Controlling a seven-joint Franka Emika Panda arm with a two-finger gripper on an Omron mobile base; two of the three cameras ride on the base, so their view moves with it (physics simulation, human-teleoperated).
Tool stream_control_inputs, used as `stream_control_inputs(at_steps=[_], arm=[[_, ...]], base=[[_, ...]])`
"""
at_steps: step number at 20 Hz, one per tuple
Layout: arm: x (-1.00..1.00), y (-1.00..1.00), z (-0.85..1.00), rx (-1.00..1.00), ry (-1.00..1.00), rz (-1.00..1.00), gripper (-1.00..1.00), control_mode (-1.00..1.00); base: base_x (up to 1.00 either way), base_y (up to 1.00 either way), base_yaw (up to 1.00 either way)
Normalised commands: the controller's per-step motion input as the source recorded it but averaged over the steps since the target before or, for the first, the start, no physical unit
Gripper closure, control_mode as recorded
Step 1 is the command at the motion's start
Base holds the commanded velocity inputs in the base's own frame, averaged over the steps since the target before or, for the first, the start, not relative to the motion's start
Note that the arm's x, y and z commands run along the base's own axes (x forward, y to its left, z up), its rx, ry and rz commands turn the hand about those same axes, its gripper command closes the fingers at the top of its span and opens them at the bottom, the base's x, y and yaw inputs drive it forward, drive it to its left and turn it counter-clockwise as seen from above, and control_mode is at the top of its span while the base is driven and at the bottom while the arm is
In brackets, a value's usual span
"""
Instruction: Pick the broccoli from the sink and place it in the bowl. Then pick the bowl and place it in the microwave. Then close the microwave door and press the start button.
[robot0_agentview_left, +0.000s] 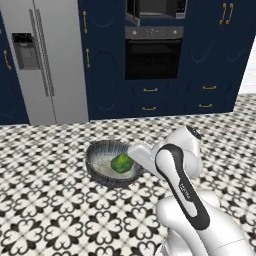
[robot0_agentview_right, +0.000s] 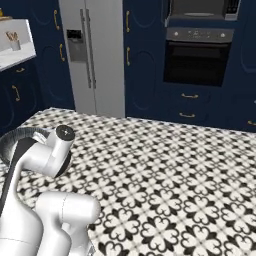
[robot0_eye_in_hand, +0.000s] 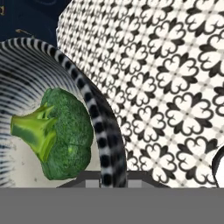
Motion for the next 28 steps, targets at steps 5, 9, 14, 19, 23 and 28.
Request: stream_control_inputs(at_steps=[5,9,14,19,23,28], arm=[[0.00,0.00,0.00,0.00,0.00,0.00,1.00,1.00],[0.00,0.00,0.00,0.00,0.00,0.00,1.00,1.00],[0.00,0.00,0.00,0.00,0.00,0.00,1.00,1.00],[0.00,0.00,0.00,0.00,0.00,0.00,1.00,1.00],[0.00,0.00,0.00,0.00,0.00,0.00,1.00,1.00],[0.00,0.00,0.00,0.00,0.00,0.00,1.00,1.00]], base=[[0.00,-0.56,-0.10],[0.00,-0.61,-0.08],[0.14,-0.71,-0.04],[0.77,-0.44,-0.09],[0.99,-0.29,-0.10],[0.89,-0.48,-0.07]])
